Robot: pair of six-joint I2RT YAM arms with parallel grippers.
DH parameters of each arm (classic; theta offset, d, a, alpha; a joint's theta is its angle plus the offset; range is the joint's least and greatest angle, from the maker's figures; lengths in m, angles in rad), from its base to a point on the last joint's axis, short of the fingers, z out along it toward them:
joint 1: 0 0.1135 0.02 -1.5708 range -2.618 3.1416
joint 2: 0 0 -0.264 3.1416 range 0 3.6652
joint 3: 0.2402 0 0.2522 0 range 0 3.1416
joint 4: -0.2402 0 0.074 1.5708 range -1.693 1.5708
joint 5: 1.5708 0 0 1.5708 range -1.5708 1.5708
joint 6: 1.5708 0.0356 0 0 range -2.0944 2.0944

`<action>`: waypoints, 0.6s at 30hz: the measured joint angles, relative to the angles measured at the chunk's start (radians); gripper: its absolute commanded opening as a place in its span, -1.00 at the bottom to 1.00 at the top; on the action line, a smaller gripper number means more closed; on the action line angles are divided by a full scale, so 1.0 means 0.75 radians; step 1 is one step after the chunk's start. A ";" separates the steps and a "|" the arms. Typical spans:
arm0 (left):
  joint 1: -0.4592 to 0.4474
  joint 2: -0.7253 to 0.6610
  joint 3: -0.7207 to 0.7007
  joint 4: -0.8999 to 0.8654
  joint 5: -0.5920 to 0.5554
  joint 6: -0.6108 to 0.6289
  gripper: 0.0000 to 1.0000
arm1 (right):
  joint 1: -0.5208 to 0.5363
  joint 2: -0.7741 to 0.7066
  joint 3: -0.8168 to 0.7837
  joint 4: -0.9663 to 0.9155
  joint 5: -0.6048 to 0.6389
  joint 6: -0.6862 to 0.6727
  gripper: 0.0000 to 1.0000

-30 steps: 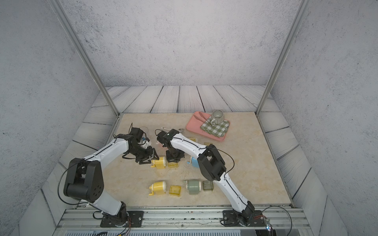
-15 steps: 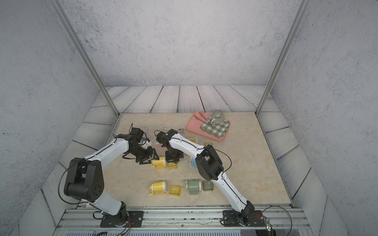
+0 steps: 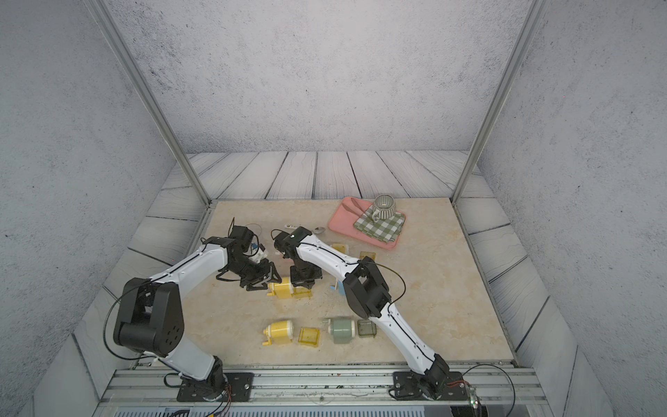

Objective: Put the tray back into the pencil sharpener
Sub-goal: Close the container of the pencil sharpener.

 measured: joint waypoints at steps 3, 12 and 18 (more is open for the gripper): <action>0.000 0.000 0.000 0.000 0.000 0.000 0.23 | 0.000 0.010 0.019 -0.006 -0.001 0.000 -1.00; 0.000 0.002 0.000 0.001 0.005 0.000 0.23 | 0.000 0.012 0.032 -0.003 -0.001 0.009 -1.00; 0.000 0.002 0.000 0.002 0.005 0.000 0.23 | 0.000 0.012 0.032 0.009 -0.005 0.010 -1.00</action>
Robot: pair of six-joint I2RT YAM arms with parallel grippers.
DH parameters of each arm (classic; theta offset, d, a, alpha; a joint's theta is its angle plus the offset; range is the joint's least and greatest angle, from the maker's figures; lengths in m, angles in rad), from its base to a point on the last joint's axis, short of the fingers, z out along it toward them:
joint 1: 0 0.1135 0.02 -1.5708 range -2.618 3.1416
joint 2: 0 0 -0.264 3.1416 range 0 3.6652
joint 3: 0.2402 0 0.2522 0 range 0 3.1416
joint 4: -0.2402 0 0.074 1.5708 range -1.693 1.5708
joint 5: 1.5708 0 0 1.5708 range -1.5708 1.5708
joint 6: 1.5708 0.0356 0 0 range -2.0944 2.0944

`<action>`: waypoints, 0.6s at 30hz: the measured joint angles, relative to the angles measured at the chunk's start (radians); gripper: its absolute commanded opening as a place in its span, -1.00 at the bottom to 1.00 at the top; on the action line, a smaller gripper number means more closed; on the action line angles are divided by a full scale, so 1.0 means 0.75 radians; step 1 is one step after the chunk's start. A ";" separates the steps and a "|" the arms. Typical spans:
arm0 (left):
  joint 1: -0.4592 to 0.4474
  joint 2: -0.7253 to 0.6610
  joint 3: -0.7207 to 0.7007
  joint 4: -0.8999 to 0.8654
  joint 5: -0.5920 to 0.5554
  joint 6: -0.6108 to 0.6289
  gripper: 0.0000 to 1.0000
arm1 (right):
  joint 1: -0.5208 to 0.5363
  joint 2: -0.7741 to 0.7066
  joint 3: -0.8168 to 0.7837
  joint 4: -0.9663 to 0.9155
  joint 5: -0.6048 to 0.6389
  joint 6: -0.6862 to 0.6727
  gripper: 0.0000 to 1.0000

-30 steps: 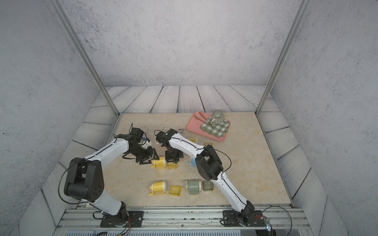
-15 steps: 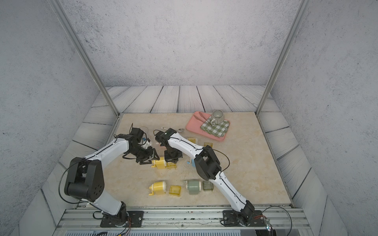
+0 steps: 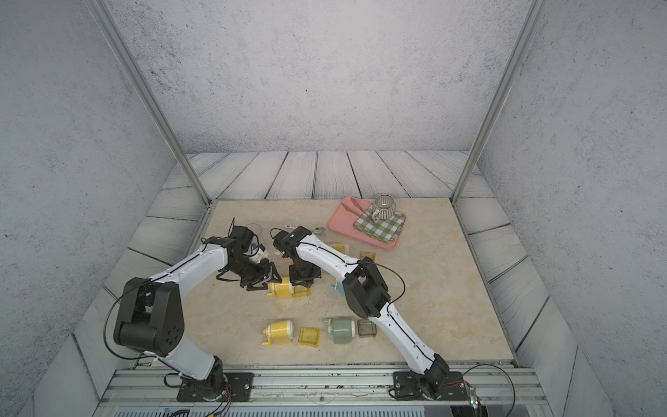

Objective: Put the tray back into the pencil sharpener
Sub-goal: Close the container of the pencil sharpener.

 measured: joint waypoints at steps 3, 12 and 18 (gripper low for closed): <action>0.000 0.000 0.000 0.001 0.001 0.000 0.23 | 0.000 0.000 0.000 0.006 -0.003 0.001 -1.00; -0.001 0.000 -0.001 0.001 0.004 0.001 0.23 | 0.001 0.000 0.001 0.024 -0.016 0.012 -1.00; -0.001 0.000 -0.001 0.004 0.004 0.001 0.23 | 0.001 0.000 0.003 0.032 -0.025 0.015 -1.00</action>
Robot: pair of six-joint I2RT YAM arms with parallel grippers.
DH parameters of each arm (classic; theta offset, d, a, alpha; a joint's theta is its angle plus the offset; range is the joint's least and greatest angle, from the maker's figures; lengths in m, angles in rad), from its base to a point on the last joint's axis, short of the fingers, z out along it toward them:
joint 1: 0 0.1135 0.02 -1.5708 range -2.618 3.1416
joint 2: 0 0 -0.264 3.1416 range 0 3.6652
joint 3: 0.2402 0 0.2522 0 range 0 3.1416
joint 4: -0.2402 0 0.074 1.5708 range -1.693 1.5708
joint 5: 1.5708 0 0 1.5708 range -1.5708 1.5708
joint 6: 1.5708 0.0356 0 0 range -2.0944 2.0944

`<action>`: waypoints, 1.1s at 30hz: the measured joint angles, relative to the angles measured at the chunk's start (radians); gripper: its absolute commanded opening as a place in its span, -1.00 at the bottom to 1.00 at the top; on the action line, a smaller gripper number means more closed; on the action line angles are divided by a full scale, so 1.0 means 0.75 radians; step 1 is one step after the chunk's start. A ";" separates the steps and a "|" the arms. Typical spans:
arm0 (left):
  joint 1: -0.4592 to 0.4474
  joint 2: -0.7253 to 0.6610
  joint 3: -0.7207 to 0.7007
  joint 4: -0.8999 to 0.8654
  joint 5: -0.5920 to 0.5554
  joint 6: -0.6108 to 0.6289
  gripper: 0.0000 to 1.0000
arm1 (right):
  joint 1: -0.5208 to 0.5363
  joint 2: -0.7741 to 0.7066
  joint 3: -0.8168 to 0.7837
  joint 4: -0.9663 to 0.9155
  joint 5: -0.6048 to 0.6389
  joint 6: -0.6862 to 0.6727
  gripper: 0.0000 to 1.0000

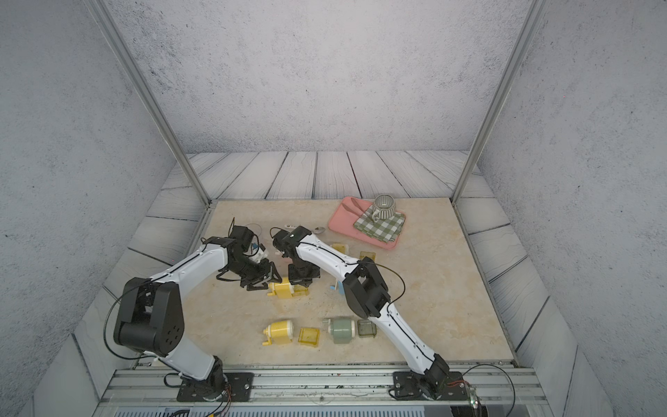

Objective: Put the tray back into the pencil sharpener
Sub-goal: Close the container of the pencil sharpener.

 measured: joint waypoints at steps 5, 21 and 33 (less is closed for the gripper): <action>0.000 0.000 -0.003 0.003 0.005 0.000 0.23 | 0.003 0.000 -0.001 0.015 -0.006 0.002 -1.00; -0.003 0.000 -0.013 0.013 0.022 0.000 0.23 | 0.011 -0.025 -0.069 0.102 -0.040 -0.001 -1.00; -0.003 0.000 -0.014 0.013 0.023 -0.001 0.23 | 0.012 -0.067 -0.141 0.162 -0.039 -0.007 -0.77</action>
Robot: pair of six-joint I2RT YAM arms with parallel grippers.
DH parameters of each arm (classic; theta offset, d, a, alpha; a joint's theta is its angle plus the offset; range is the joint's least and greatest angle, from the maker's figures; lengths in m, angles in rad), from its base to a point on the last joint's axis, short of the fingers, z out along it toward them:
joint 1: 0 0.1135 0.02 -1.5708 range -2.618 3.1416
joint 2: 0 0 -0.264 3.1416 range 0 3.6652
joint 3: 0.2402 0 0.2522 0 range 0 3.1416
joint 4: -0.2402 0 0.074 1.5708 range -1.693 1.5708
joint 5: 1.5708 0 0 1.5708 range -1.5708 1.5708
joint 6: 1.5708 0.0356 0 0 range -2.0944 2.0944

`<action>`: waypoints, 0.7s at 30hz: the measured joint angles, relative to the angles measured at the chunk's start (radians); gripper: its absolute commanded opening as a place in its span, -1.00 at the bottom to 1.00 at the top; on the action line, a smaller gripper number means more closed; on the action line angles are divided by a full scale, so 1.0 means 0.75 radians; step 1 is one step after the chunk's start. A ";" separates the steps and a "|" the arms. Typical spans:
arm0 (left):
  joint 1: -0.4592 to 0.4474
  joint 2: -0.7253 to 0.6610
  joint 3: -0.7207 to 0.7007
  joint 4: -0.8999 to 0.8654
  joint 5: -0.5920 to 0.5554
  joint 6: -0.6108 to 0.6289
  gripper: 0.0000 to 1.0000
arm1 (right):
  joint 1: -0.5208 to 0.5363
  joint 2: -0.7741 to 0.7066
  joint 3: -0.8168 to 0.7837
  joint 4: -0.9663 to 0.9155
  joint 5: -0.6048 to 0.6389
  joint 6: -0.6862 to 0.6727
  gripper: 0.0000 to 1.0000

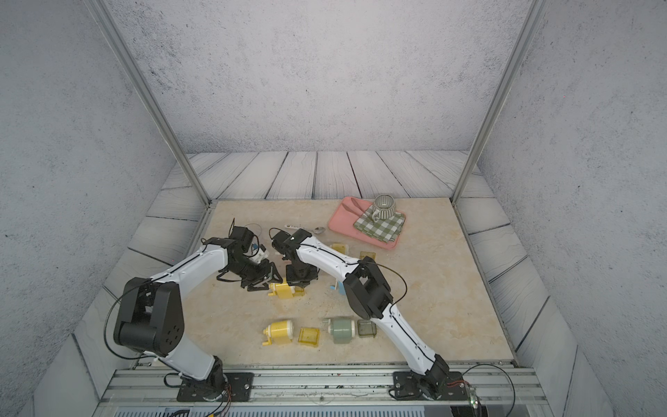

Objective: Put the tray back into the pencil sharpener
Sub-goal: Close the container of the pencil sharpener.

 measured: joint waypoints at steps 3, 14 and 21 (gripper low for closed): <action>0.000 0.000 0.000 0.000 0.001 -0.001 0.22 | 0.000 -0.018 -0.017 0.011 0.001 -0.001 -0.67; 0.000 0.000 0.000 -0.001 0.002 -0.001 0.21 | -0.007 -0.171 -0.138 0.069 0.049 -0.014 -0.52; 0.000 0.000 0.000 -0.001 0.002 0.000 0.20 | -0.076 -0.440 -0.463 0.222 0.033 -0.004 -0.84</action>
